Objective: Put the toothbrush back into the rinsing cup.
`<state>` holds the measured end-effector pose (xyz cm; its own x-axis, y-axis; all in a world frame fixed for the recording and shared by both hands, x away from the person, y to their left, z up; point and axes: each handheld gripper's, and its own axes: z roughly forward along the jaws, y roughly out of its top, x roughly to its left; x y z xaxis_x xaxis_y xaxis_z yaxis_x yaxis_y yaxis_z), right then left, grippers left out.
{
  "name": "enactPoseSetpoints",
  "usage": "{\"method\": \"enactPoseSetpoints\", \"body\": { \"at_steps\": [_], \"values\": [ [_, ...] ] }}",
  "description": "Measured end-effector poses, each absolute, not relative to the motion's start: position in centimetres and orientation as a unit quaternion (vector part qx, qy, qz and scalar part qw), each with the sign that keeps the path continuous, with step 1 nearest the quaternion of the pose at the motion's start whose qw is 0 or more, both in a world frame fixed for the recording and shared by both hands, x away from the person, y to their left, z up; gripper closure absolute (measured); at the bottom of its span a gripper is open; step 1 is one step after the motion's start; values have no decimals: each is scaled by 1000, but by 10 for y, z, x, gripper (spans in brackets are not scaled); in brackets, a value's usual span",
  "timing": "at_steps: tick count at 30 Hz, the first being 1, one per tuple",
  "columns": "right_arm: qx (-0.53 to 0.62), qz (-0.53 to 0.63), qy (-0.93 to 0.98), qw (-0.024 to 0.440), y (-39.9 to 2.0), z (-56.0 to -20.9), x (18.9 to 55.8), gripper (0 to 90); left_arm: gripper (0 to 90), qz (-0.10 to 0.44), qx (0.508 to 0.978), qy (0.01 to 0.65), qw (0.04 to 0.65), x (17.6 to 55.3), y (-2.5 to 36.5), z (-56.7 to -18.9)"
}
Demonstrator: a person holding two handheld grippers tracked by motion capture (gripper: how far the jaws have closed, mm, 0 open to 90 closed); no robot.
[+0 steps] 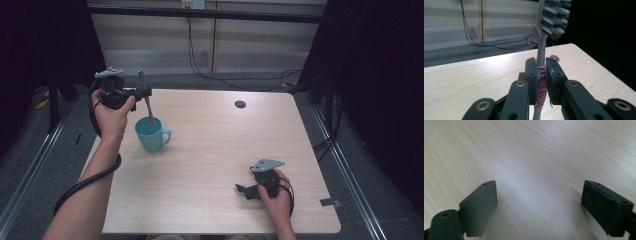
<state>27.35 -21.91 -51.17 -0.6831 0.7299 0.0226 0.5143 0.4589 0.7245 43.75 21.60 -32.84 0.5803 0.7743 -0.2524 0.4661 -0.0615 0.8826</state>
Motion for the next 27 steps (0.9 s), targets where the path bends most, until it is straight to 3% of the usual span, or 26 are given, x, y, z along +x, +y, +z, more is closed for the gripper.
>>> {"method": "enactPoseSetpoints", "body": {
  "at_steps": [27],
  "values": [
    [367, 366, 843, 145, -219, -512, 273, 128, 808, 152, 716, 445, 515, 439, 220, -360]
  ]
}}
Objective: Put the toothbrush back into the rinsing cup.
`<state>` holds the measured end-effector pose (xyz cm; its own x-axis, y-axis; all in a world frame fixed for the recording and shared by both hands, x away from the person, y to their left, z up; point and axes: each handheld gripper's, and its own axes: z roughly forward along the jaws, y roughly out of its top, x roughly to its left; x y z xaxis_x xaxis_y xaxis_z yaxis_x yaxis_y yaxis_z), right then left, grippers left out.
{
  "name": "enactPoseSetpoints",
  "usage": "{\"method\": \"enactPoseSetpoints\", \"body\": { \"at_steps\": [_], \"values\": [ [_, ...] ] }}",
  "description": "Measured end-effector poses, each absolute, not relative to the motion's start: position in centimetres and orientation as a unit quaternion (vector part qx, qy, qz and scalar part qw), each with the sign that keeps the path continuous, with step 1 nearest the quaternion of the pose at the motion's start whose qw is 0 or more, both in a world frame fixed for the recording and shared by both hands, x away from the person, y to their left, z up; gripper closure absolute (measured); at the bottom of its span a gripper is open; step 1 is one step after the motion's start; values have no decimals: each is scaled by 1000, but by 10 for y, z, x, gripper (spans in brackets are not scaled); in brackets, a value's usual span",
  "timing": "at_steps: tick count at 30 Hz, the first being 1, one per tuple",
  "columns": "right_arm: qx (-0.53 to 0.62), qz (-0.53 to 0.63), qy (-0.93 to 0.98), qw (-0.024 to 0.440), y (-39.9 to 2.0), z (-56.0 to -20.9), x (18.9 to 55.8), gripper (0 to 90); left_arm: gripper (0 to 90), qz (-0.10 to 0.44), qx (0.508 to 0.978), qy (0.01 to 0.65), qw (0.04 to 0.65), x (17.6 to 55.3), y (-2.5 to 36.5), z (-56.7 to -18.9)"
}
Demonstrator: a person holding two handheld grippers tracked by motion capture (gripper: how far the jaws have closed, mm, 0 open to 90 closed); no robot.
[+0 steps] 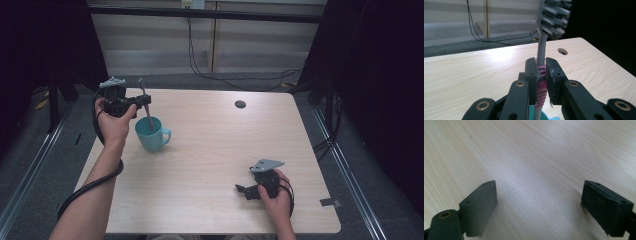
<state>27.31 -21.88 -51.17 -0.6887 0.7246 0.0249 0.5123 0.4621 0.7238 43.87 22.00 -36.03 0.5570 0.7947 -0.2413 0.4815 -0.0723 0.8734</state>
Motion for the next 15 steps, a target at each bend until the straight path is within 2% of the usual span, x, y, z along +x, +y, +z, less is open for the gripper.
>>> {"method": "enactPoseSetpoints", "body": {
  "at_steps": [15],
  "values": [
    [367, 366, 843, 145, -219, -512, 273, 128, 807, 150, 716, 451, 511, 436, 218, -378]
  ]
}}
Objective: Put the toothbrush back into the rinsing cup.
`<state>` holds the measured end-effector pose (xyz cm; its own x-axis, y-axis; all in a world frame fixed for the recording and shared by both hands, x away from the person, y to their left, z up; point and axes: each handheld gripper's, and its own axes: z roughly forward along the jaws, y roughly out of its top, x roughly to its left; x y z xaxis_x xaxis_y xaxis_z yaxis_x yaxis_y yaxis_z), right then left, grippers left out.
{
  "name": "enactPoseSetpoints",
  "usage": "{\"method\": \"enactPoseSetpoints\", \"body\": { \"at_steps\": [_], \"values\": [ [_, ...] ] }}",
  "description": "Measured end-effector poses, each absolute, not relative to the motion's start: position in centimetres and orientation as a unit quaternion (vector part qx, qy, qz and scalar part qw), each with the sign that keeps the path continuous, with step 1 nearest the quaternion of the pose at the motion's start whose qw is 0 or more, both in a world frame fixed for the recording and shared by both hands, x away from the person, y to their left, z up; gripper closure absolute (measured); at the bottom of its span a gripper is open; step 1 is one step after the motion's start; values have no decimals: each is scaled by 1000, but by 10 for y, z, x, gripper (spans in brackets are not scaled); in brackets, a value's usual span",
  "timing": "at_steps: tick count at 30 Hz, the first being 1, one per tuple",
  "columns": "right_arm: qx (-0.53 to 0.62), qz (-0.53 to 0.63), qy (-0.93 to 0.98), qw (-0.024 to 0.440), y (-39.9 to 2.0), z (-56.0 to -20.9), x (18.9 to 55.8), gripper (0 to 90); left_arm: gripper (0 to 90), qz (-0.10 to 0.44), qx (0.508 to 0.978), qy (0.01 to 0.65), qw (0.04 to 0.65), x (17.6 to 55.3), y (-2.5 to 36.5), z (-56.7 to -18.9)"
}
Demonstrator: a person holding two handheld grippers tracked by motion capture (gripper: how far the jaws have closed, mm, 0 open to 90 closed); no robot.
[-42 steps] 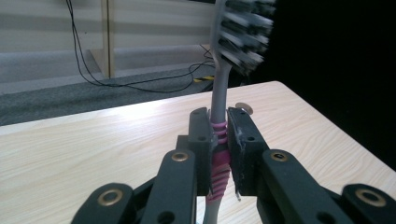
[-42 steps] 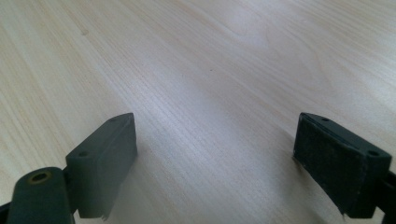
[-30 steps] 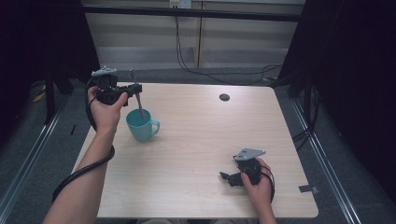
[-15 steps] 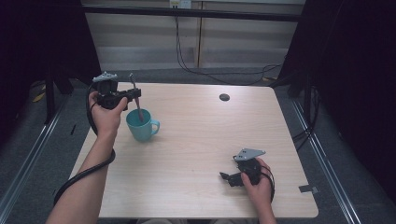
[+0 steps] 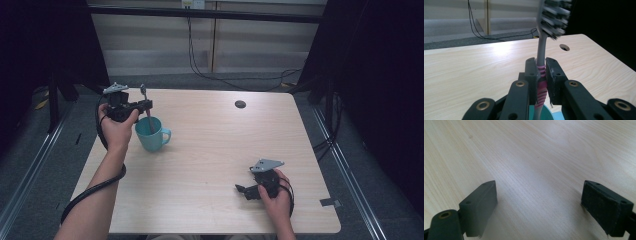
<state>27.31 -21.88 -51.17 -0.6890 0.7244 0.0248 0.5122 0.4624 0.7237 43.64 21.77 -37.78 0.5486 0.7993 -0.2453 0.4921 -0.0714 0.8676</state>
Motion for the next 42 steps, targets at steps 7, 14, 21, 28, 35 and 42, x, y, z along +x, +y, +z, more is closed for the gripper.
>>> {"method": "enactPoseSetpoints", "body": {
  "at_steps": [7, 14, 21, 28, 35, 42],
  "values": [
    [366, 366, 843, 145, -219, -512, 273, 128, 807, 147, 720, 451, 508, 434, 215, -387],
    [366, 367, 843, 145, -219, -512, 273, 128, 807, 147, 729, 448, 496, 433, 210, -395],
    [365, 367, 843, 145, -219, -512, 273, 128, 806, 141, 728, 456, 493, 431, 211, -407],
    [365, 367, 843, 145, -219, -512, 273, 128, 806, 140, 732, 456, 486, 430, 211, -412],
    [364, 367, 844, 145, -219, -512, 273, 128, 806, 141, 731, 459, 484, 430, 212, -415],
    [364, 367, 844, 145, -219, -512, 273, 128, 806, 140, 731, 462, 482, 430, 213, -416]
  ]
}}
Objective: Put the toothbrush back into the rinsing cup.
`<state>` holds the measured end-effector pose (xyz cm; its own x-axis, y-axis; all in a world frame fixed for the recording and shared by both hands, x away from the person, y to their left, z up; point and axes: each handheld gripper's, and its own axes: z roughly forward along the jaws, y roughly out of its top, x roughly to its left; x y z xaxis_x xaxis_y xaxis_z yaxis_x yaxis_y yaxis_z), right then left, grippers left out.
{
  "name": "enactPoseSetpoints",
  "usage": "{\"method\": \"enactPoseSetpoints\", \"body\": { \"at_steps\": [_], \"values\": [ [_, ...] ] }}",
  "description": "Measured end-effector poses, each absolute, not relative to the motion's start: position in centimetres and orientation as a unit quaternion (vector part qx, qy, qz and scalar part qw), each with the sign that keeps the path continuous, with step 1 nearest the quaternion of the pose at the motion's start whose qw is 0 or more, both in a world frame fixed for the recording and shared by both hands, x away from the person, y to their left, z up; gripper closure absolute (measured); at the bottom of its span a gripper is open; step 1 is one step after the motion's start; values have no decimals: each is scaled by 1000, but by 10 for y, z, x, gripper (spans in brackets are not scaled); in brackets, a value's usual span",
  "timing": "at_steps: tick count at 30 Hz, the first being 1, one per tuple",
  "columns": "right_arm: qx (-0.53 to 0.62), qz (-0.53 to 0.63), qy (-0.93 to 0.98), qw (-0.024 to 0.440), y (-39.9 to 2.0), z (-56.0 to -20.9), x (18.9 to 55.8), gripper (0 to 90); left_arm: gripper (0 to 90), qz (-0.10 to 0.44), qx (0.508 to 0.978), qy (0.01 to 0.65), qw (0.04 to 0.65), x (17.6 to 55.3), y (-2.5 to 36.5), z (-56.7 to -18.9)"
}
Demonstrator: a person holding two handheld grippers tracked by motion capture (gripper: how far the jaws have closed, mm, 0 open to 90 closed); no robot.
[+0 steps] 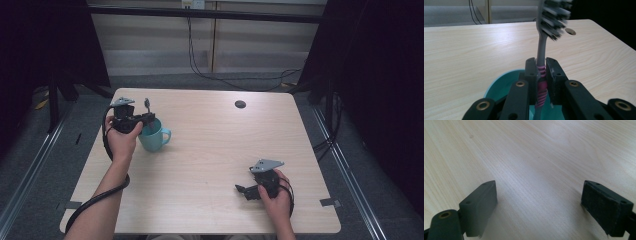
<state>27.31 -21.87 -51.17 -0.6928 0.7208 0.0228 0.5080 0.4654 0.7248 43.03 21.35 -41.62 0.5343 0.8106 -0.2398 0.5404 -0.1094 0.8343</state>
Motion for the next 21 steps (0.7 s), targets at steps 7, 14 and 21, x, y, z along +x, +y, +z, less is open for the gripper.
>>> {"method": "enactPoseSetpoints", "body": {
  "at_steps": [7, 14, 21],
  "values": [
    [364, 367, 844, 145, -219, -512, 273, 128, 805, 142, 732, 463, 479, 430, 214, -418],
    [364, 367, 844, 145, -219, -512, 273, 128, 805, 143, 733, 465, 475, 430, 216, -418],
    [364, 367, 844, 144, -219, -512, 273, 128, 804, 143, 734, 469, 470, 431, 217, -421]
  ]
}}
